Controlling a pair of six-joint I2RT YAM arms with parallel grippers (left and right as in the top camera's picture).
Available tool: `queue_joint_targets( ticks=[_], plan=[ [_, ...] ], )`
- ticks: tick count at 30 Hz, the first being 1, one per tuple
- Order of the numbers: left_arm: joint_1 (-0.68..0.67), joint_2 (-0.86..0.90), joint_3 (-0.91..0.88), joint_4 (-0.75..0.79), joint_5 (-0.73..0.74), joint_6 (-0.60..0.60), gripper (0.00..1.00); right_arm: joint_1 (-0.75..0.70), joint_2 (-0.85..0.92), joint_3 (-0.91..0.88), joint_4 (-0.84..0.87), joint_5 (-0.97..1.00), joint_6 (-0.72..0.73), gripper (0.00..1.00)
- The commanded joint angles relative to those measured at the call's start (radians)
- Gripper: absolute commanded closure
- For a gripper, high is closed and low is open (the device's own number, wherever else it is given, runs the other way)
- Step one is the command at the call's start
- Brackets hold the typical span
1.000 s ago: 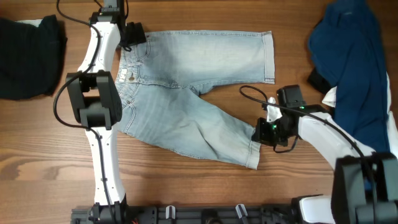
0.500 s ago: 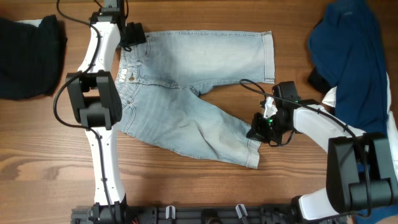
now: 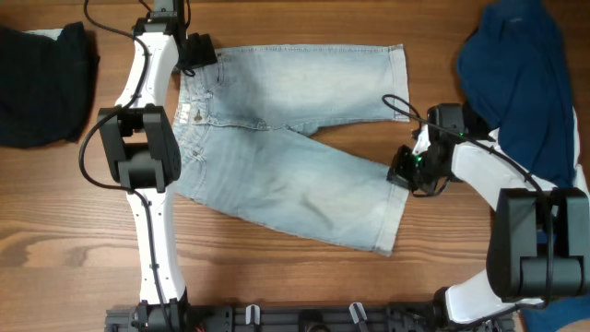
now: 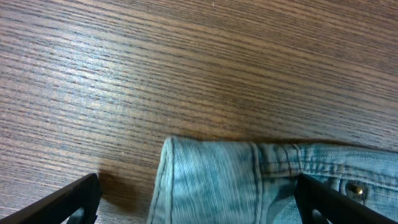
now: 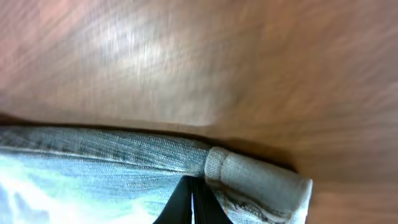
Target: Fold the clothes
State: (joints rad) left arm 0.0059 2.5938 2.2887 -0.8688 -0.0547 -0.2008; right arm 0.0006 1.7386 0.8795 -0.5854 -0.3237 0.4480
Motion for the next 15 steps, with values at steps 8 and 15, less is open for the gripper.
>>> queue_joint_targets(
  ticks=[8, 15],
  plan=[
    [-0.004, -0.035, 0.002, -0.002, 0.002, -0.013, 0.00, -0.021, 0.064, 0.023, 0.082, 0.268, -0.043, 0.70],
    [-0.004, -0.076, 0.003, -0.035, 0.001, -0.013, 0.00, -0.021, 0.030, 0.178, -0.043, 0.186, -0.087, 0.43]
  ],
)
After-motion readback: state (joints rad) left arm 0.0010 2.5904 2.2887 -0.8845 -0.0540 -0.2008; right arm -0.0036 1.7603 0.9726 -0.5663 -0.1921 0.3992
